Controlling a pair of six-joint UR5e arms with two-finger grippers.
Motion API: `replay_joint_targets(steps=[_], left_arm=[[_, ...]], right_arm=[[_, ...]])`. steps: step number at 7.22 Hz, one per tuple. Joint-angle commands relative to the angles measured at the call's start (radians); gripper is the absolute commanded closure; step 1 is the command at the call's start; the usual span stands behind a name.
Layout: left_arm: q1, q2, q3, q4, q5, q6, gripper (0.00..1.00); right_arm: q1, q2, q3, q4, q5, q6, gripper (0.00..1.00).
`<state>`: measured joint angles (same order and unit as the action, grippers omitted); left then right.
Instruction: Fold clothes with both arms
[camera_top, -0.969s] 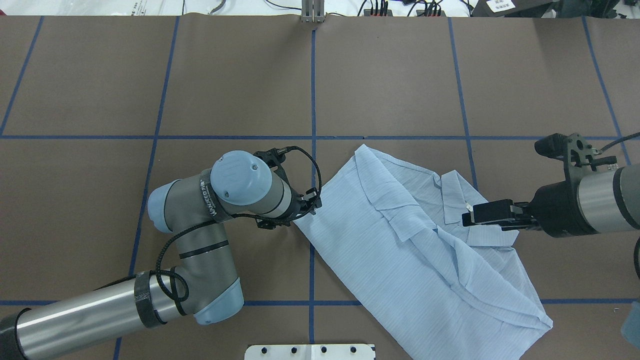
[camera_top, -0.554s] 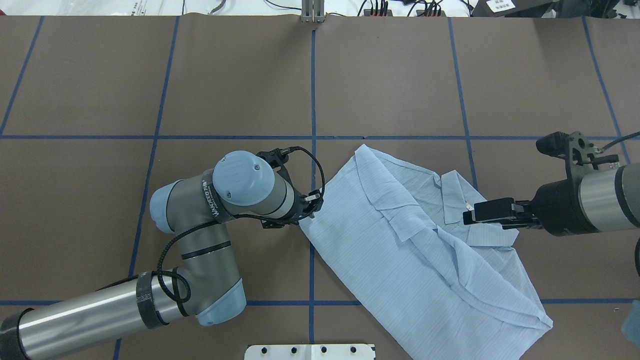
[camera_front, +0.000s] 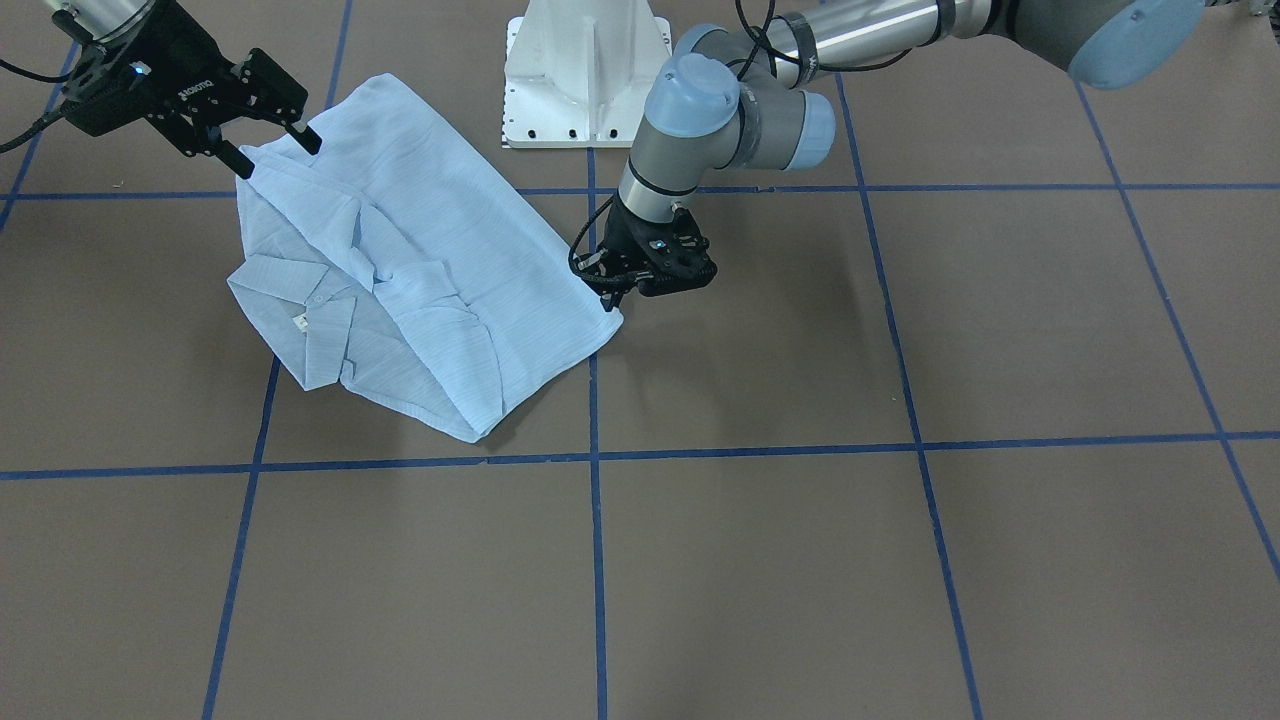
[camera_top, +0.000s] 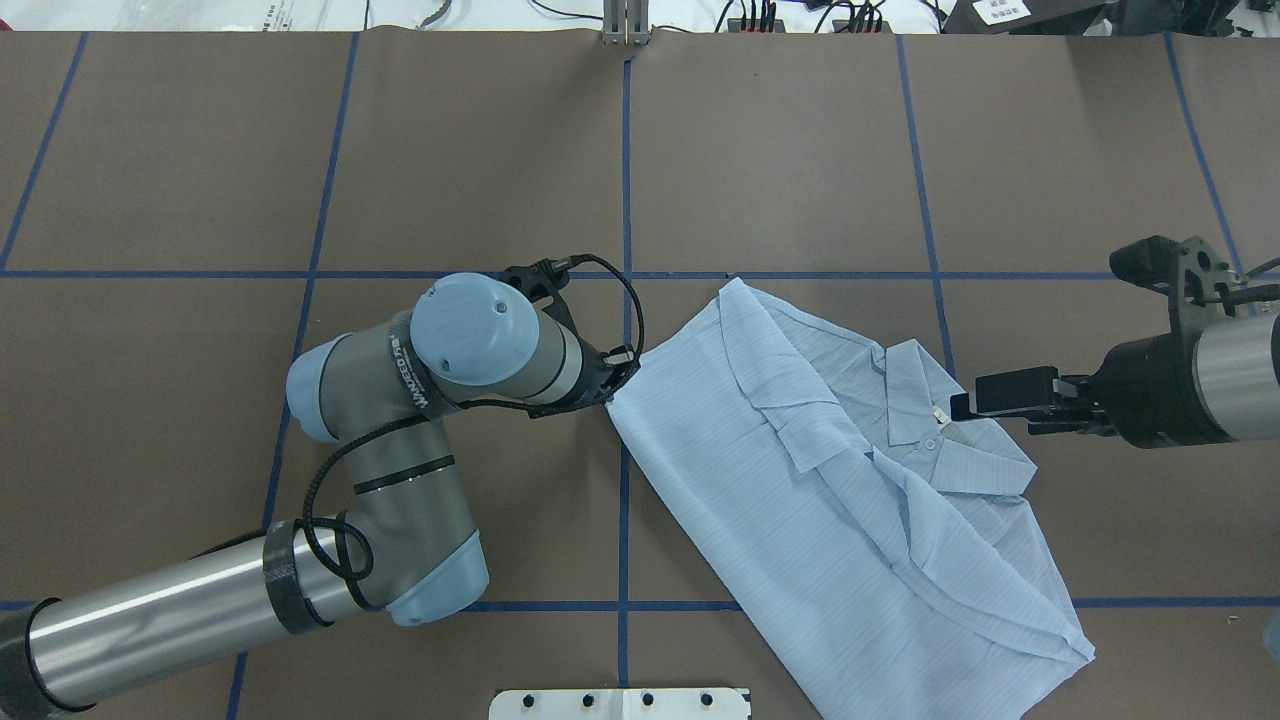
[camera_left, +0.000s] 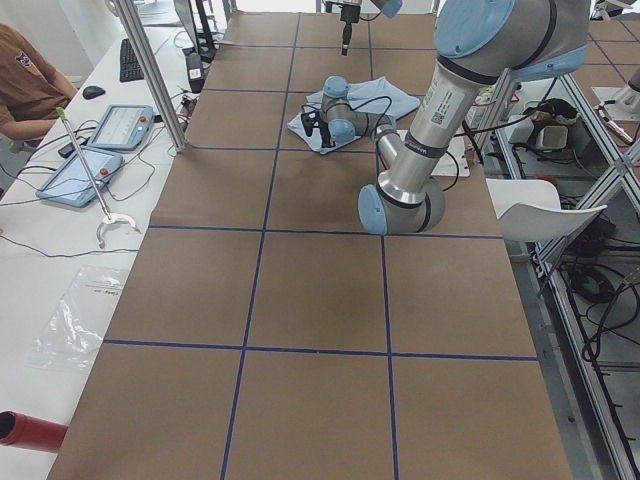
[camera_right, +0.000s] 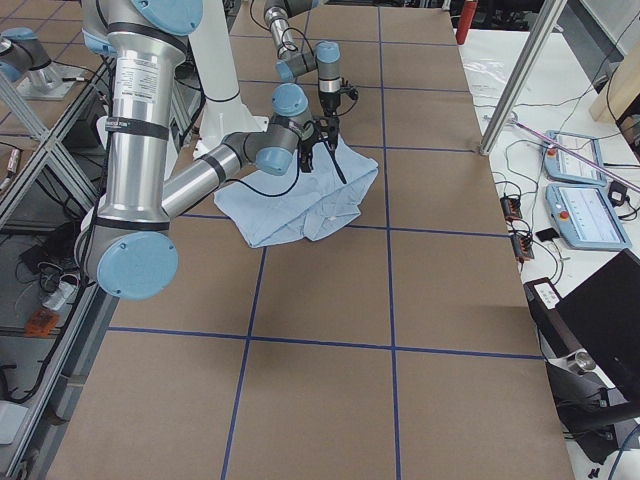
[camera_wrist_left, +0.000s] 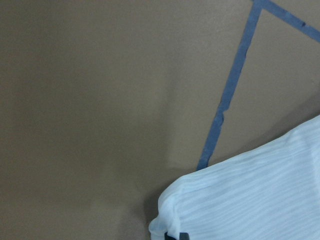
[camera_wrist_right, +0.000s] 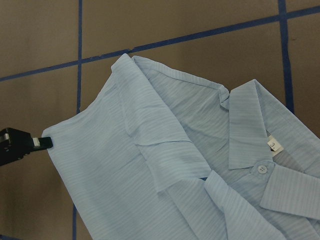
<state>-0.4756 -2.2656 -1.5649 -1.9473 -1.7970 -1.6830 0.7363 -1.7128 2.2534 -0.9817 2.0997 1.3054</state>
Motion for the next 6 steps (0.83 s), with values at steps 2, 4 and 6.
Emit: replay_joint_targets(steps=[2,4,6], left_arm=[[-0.102,-0.002,-0.009,-0.001,0.007,0.104,1.00],[-0.182,-0.058,0.108,-0.021,0.008,0.192,1.00],[-0.233,-0.173,0.363,-0.175,0.025,0.226,1.00]], right_arm=[[0.023,0.002,0.003,0.000,0.003,0.000,0.00],[0.026,-0.001,-0.003,0.000,0.002,0.000,0.00],[0.026,0.007,-0.014,0.000,-0.001,0.000,0.00]])
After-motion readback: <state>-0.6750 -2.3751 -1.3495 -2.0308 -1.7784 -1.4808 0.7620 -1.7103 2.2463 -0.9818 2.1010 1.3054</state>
